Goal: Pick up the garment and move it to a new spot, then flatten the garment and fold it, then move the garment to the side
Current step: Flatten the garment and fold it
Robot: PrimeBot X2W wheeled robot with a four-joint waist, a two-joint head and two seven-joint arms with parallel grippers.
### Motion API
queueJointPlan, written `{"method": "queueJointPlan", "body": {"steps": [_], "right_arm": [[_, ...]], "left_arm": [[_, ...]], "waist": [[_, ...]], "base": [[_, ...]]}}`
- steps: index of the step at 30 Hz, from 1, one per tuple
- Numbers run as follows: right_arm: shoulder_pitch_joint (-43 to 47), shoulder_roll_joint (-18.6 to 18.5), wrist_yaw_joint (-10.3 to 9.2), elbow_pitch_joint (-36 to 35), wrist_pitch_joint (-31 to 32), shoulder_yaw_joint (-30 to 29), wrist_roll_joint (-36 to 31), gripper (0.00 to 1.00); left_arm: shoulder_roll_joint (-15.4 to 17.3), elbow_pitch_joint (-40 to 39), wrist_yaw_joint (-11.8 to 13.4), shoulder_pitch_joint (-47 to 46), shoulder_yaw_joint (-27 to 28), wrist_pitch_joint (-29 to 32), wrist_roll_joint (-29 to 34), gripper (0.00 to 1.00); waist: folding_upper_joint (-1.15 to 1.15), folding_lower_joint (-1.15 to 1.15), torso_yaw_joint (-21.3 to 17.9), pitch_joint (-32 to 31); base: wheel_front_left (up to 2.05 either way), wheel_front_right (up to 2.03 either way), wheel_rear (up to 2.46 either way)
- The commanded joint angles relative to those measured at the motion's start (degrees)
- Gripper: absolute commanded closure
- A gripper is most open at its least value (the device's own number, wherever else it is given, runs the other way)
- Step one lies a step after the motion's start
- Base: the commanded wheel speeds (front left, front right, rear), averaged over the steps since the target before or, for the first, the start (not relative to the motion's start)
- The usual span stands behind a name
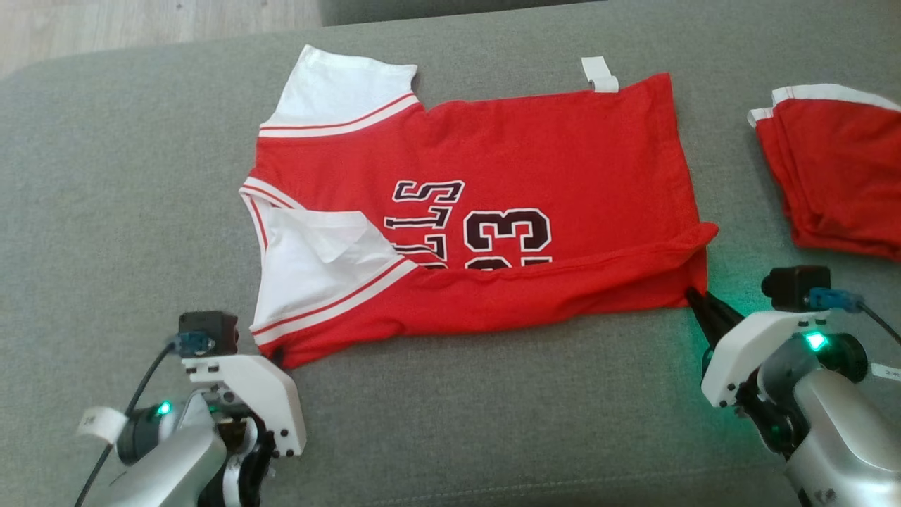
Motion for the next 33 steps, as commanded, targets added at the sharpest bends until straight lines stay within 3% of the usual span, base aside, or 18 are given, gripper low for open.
{"method": "queueJointPlan", "body": {"steps": [1, 6, 12, 19, 25, 26, 27, 28, 29, 30, 33], "right_arm": [[-0.99, -0.48, -0.04, -1.43, -0.53, 0.80, 0.36, 1.00], [0.14, -2.33, -0.04, -1.98, 0.65, 0.73, 1.01, 1.00], [4.31, -5.84, -0.04, -6.09, 5.39, 0.76, 1.89, 1.00], [12.72, -9.50, -0.04, -14.27, 12.11, -2.09, 2.97, 1.00], [19.17, -9.11, -0.04, -19.16, 15.89, -7.26, 2.31, 1.00], [19.86, -8.72, -0.04, -19.68, 16.65, -7.75, 2.05, 0.71], [20.37, -8.36, -0.04, -20.20, 17.22, -8.27, 1.63, 0.00], [20.72, -8.05, -0.04, -20.68, 17.63, -8.78, 1.11, 0.00], [20.72, -8.05, -0.04, -20.68, 17.63, -8.78, 1.11, 0.00], [20.97, -7.71, -0.04, -21.19, 17.99, -9.25, 0.61, 0.00], [21.44, -6.77, -0.04, -22.91, 19.07, -10.40, -0.35, 0.00]], "left_arm": [[1.55, -0.94, -0.21, -2.49, 2.24, 0.09, -0.61, 1.00], [3.04, -2.41, -0.94, -1.82, 1.96, 0.95, -0.94, 1.00], [7.42, -7.33, -1.20, 0.26, 0.19, 5.05, -1.07, 1.00], [13.41, -16.54, 1.15, 5.20, -1.90, 10.98, -2.21, 1.00], [15.52, -21.90, 3.56, 8.79, -2.47, 12.81, -3.43, 1.00], [15.48, -21.97, 3.52, 9.05, -2.65, 13.10, -3.69, 1.00], [15.24, -21.97, 3.30, 9.27, -2.78, 13.38, -4.14, 0.72], [15.01, -21.85, 2.99, 9.43, -2.98, 13.77, -4.56, 0.22], [15.01, -21.85, 2.99, 9.43, -2.98, 13.77, -4.56, 0.22], [14.92, -21.65, 2.70, 9.37, -3.19, 13.95, -4.62, 0.00], [14.95, -20.76, 2.36, 8.26, -3.30, 13.69, -3.67, 0.00]], "waist": [[0.00, 0.00, 0.14, -0.35], [0.00, 0.00, 0.54, -2.28], [0.00, 0.00, 0.57, -4.82], [0.00, 0.00, 0.26, -6.34], [0.00, 0.00, 0.36, -6.59], [0.00, 0.00, 0.35, -6.61], [0.00, 0.00, 0.34, -6.61], [0.00, 0.00, 0.33, -6.60], [0.00, 0.00, 0.33, -6.60], [0.00, 0.00, 0.32, -6.53], [0.00, 0.00, 0.29, -6.44]], "base": [[0.00, 0.00, 0.00], [0.00, 0.00, 0.00], [0.00, 0.00, 0.00], [0.00, 0.00, 0.00], [0.00, 0.00, 0.00], [0.00, 0.00, 0.00], [0.00, 0.00, 0.00], [0.00, 0.00, 0.00], [0.00, 0.00, 0.00], [0.00, 0.00, 0.00], [0.00, 0.00, 0.00]]}}
